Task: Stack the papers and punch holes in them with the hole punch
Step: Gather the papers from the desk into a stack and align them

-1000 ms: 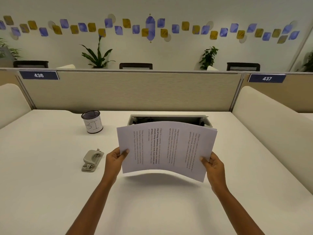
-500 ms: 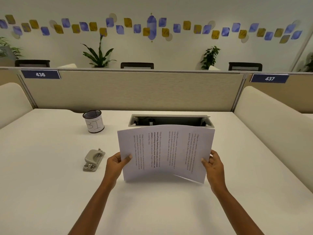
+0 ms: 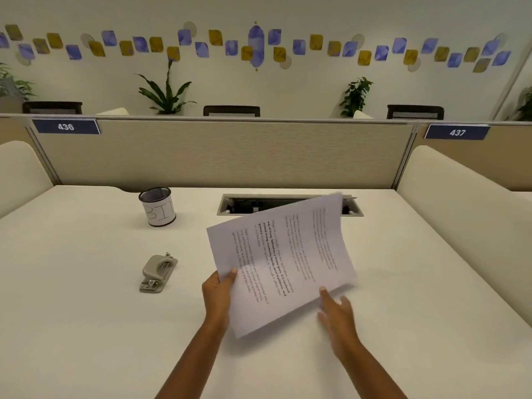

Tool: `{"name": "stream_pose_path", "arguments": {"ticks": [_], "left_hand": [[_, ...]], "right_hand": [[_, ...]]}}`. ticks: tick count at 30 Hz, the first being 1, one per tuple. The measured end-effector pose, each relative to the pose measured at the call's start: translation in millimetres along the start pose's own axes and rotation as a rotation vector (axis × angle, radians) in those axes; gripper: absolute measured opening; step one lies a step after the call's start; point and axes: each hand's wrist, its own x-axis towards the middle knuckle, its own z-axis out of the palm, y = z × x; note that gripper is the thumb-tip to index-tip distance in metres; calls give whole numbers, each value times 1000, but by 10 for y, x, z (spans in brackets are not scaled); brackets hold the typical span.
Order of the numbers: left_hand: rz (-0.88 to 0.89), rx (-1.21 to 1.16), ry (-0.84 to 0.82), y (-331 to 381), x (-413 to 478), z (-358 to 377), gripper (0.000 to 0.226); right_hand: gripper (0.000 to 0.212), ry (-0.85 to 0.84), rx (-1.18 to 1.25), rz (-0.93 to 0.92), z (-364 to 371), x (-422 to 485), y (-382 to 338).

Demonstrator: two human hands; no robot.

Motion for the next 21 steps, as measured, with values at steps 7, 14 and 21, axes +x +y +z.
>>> {"name": "stream_pose_path", "arguments": {"ticks": [7,14,21], "left_hand": [[-129,-152,-6,-95,-234,198,14],[-162,-122,-32,-2,-149,62,9],[-27,192,-133,217,198,-216,21]], "right_hand": [[36,-184,212,24,190,-77,19],[36,-109,-28,-152,75,41,-142],[27,-222,-154,-223,-176,132,-358]]}}
